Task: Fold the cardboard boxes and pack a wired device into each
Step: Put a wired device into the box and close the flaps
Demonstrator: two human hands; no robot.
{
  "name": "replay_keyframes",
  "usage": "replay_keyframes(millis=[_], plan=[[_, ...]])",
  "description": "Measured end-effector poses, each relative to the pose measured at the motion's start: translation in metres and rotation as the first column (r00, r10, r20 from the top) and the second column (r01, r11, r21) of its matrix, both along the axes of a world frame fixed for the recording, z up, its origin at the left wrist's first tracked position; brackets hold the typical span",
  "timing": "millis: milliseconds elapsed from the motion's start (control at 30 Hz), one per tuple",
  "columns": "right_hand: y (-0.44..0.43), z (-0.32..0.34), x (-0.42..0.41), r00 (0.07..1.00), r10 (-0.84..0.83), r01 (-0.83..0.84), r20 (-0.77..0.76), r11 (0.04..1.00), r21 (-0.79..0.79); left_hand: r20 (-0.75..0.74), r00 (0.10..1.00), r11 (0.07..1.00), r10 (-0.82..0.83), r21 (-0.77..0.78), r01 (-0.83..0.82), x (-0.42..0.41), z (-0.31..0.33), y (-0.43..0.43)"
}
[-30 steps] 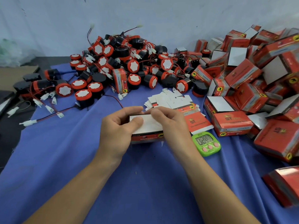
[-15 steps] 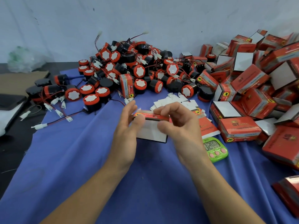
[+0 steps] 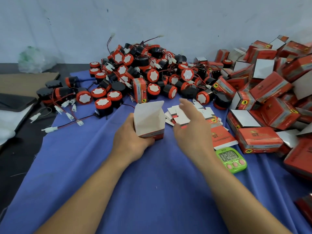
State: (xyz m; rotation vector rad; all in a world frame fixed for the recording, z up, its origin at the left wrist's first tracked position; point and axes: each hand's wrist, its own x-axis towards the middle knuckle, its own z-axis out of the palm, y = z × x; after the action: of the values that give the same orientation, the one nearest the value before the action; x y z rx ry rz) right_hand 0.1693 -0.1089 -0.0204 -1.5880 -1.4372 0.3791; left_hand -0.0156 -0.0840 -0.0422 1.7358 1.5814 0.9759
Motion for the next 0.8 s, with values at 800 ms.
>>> replay_keyframes(millis=[800], plan=[[0.136,0.044,0.022,0.994,-0.056,0.059,-0.091,0.998,0.034,0.062,0.992,0.990,-0.110,-0.087,0.115,-0.004,-0.004,0.009]])
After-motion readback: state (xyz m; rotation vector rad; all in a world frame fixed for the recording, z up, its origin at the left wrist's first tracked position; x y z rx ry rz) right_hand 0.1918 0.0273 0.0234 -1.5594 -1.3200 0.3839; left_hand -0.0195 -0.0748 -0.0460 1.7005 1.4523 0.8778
